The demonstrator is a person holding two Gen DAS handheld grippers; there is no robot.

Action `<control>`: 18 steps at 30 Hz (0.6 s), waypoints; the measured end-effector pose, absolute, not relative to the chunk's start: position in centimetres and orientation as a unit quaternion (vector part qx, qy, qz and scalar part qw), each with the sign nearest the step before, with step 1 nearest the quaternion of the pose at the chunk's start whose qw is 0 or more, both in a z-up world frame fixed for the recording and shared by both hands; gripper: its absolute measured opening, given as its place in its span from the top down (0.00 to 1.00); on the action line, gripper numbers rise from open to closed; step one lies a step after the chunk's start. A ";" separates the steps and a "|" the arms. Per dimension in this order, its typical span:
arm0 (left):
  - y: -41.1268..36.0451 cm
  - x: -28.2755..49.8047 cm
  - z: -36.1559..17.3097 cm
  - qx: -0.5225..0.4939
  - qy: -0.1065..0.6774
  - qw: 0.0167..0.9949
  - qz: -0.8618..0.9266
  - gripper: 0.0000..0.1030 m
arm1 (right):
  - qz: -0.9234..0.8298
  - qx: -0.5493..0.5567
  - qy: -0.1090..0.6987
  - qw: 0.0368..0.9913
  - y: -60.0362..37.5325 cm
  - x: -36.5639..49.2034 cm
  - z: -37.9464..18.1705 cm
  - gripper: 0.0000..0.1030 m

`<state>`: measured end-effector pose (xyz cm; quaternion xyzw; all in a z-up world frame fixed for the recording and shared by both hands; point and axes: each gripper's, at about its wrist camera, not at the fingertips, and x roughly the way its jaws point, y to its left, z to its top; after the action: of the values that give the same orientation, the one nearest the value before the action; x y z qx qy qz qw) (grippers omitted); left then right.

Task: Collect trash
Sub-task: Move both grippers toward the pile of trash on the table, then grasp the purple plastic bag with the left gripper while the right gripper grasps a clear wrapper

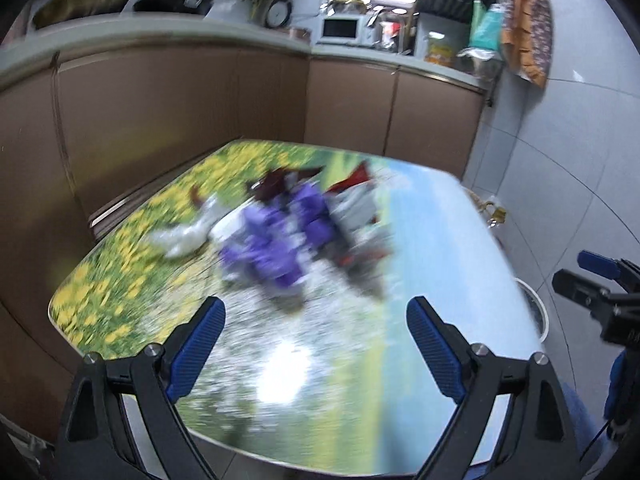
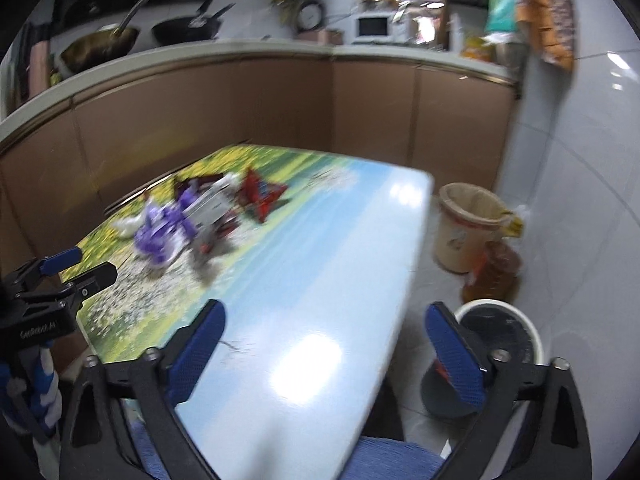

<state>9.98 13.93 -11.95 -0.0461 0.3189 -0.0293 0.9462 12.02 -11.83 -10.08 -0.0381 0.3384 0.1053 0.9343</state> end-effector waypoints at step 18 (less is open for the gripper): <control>20.4 17.4 -13.3 -0.121 0.347 0.929 -0.053 0.26 | 0.268 -0.015 0.427 0.863 -1.7 22.9 -14.6 0.46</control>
<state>17.39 20.45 -13.28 -0.1207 0.3472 -0.0528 0.9285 22.87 -1.67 -14.56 -0.0149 0.4273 0.2681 0.8633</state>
